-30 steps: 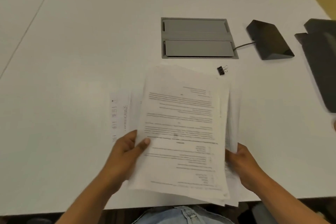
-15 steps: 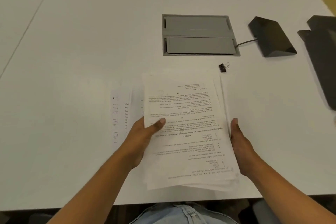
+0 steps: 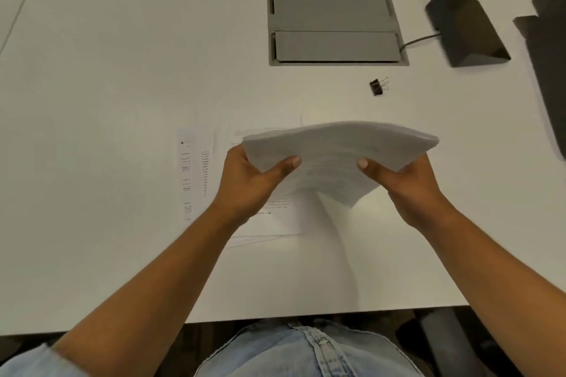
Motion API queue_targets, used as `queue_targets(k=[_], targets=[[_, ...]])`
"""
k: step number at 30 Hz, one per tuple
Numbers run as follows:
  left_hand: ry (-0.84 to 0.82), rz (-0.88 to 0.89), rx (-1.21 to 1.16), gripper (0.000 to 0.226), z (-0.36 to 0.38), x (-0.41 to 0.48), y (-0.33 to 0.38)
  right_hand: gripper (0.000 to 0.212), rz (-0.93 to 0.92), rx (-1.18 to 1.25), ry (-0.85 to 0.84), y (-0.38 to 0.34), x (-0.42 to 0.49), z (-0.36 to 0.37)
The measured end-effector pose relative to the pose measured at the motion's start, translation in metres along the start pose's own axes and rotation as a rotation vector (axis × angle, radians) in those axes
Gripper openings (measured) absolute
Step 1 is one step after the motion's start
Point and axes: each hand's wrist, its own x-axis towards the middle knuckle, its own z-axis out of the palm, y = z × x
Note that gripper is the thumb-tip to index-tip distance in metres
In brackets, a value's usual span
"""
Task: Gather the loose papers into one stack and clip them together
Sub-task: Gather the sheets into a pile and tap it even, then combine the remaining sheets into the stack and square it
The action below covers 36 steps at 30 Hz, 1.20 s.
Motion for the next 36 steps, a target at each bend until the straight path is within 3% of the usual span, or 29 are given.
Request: queue_targets(k=[7, 13, 21, 27, 32, 34, 36], targets=[[-0.028, 0.027, 0.013, 0.034, 0.011, 0.005, -0.005, 0.045, 0.007, -0.044, -0.01, 0.015, 0.003, 0.004], [0.016, 0.155, 0.013, 0.036, 0.005, 0.006, -0.004, 0.048, -0.058, 0.066, 0.021, 0.015, 0.002, -0.004], [-0.032, 0.013, 0.134, 0.042, 0.012, 0.011, -0.039, 0.054, 0.067, -0.078, -0.051, 0.063, 0.013, -0.001], [-0.054, -0.036, 0.065, 0.04, 0.009, 0.014, -0.038, 0.038, 0.129, -0.137, -0.007, 0.069, 0.006, -0.017], [-0.12, -0.205, 0.044, 0.032, 0.011, 0.013, -0.047, 0.023, 0.271, -0.187, -0.004, 0.077, -0.019, -0.032], [-0.111, -0.247, 0.05, 0.042, 0.009, 0.013, -0.058, 0.036, 0.33, -0.138, 0.011, 0.082, -0.031, -0.038], [-0.036, -0.288, 0.151, 0.057, 0.002, 0.016, -0.073, 0.069, 0.393, -0.101, 0.053, 0.09, -0.04, -0.045]])
